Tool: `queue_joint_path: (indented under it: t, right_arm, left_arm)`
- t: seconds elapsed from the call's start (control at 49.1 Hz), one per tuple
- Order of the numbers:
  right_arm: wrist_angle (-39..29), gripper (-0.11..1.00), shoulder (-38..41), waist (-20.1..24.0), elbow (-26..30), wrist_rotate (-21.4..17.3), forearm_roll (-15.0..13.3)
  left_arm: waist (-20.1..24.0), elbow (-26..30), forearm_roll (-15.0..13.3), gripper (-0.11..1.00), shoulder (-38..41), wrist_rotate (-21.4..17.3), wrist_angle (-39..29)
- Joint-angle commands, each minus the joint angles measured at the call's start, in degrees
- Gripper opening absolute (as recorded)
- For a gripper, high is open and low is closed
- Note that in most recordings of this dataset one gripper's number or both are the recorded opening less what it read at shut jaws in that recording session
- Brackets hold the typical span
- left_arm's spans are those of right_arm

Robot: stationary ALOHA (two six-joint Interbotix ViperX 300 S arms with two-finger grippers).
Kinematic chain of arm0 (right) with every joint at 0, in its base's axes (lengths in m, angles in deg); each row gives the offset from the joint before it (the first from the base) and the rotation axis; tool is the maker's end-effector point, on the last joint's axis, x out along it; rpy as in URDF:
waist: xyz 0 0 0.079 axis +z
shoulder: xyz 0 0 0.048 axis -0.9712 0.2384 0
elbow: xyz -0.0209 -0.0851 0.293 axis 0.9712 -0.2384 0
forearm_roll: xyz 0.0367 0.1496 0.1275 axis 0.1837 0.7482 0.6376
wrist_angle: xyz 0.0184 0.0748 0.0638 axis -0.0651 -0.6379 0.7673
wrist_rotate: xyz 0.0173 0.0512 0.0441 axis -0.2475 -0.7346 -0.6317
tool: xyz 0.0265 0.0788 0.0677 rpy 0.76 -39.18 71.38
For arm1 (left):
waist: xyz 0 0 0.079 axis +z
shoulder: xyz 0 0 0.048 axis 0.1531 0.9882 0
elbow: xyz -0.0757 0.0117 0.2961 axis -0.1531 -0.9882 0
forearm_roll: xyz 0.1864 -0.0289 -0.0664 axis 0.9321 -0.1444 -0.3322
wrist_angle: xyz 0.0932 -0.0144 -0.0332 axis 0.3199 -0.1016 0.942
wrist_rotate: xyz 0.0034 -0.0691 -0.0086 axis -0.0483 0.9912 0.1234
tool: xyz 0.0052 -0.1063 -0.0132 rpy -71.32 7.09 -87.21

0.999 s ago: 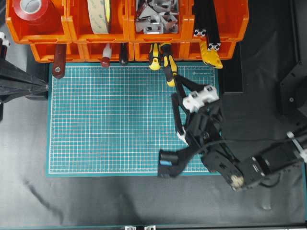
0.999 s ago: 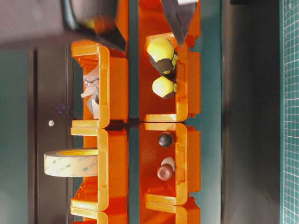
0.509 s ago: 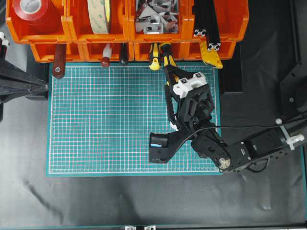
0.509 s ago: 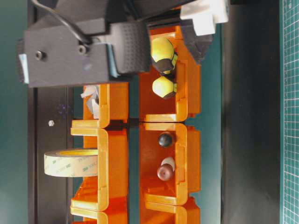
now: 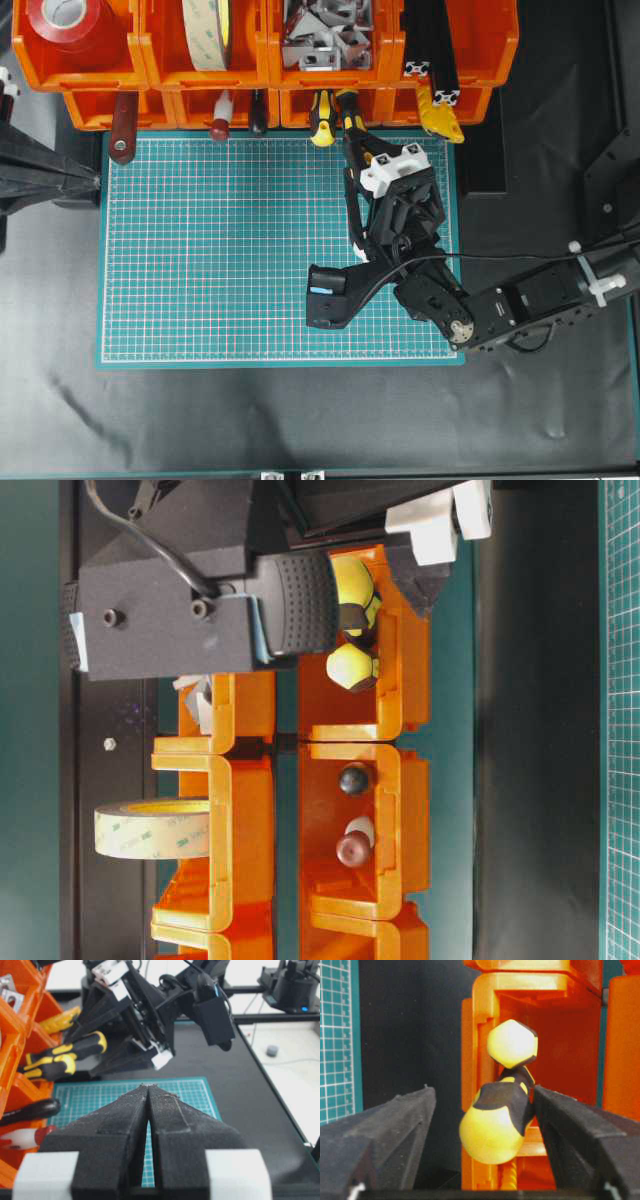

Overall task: Pick screwdriver from container rack with right arm.
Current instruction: 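Close the right gripper on the yellow-black screwdriver handle, then pull the screwdriver out of the rack toward the front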

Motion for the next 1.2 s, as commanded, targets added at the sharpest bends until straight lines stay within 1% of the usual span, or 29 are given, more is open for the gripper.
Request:
queue_joint_path:
  t: [0.0,0.122,0.224,0.245,0.428,0.591,0.754,0.876,0.937,1.06,1.182]
  right_arm:
    - [-1.23,0.69,-0.7,0.09,0.7,-0.18,0.44]
    - [-2.9,0.57,-0.53,0.53,0.97,0.0,1.05]
    - [-3.6,0.41,-0.53,0.79,1.14,0.18,1.14]
    - [-3.6,0.41,-0.44,0.88,1.14,0.18,1.14]
    - [-5.36,0.41,-0.53,1.41,2.37,0.44,1.05]
    - [-10.63,0.41,-1.14,2.2,5.01,1.14,0.79]
    - [-16.26,0.41,-1.32,3.16,8.96,3.96,0.7]
    - [-17.4,0.41,-1.05,3.78,10.99,6.94,0.88]
    - [-17.75,0.41,-0.97,4.31,11.51,7.82,1.05]
    - [-19.16,0.41,-0.97,6.77,12.22,8.09,1.14]
    - [-19.69,0.41,-0.97,10.72,12.74,8.35,1.14]
  left_arm:
    - [-0.09,1.05,0.09,0.0,0.18,0.18,0.26]
    - [-0.09,1.05,0.18,0.0,0.18,0.18,0.35]
    - [-0.09,1.05,0.18,0.0,0.09,0.18,0.26]
    - [-0.09,1.05,0.18,0.0,0.09,0.18,0.26]
    - [-0.09,1.05,0.09,0.0,0.0,0.18,0.35]
    - [-0.09,1.05,0.09,0.0,-0.18,0.26,0.35]
    - [-0.09,1.05,0.09,0.0,-0.35,0.26,0.35]
    - [-0.09,1.05,0.18,0.0,-0.62,0.18,0.35]
    - [-0.09,1.05,0.09,0.0,-0.7,0.18,0.26]
    - [-0.09,1.05,0.18,0.0,-0.88,0.18,0.35]
    - [-0.09,1.05,0.18,0.0,-0.88,0.26,0.26]
